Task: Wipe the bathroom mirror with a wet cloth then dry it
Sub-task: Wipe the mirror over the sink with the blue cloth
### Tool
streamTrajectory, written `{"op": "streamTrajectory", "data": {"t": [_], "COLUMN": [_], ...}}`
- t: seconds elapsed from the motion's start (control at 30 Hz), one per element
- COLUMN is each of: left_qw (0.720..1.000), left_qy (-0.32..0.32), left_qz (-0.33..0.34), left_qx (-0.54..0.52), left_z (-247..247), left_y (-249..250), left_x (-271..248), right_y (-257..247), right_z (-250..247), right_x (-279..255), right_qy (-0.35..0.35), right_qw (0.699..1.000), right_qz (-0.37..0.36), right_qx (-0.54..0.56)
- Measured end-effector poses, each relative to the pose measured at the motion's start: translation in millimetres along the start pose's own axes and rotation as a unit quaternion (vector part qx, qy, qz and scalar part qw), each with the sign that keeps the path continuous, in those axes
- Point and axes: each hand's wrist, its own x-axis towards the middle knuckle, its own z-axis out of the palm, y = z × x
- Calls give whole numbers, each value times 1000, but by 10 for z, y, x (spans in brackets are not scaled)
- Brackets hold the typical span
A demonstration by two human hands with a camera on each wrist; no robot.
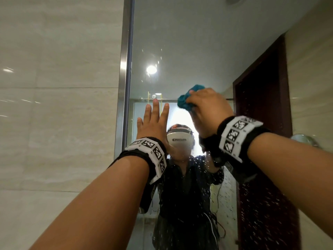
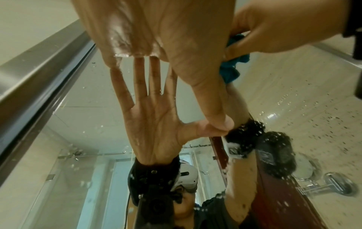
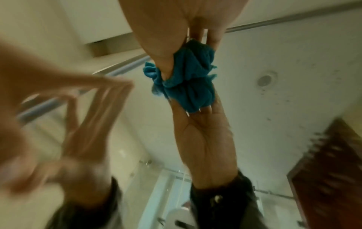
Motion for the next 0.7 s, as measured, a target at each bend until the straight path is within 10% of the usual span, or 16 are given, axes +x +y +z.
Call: {"op": "streamTrajectory", "data": {"t": [0.13, 0.43, 0.7], "left_qw": [1000, 1000, 1000], "left_qy": [0, -7, 3], "left_qz": [2, 1, -6], "left_qx": [-5, -19, -2], "left_z": [-11, -32, -14], "left_y": [7, 12, 19], "left_x": [-16, -22, -11], "right_y": [-39, 33, 60], "right_z": [53, 190, 149], "right_x": [197, -141, -98], "right_qy": [-6, -60, 14], "right_qw": [998, 996, 996], "right_qz": [68, -61, 87], "right_qx": [10, -26, 9]}}
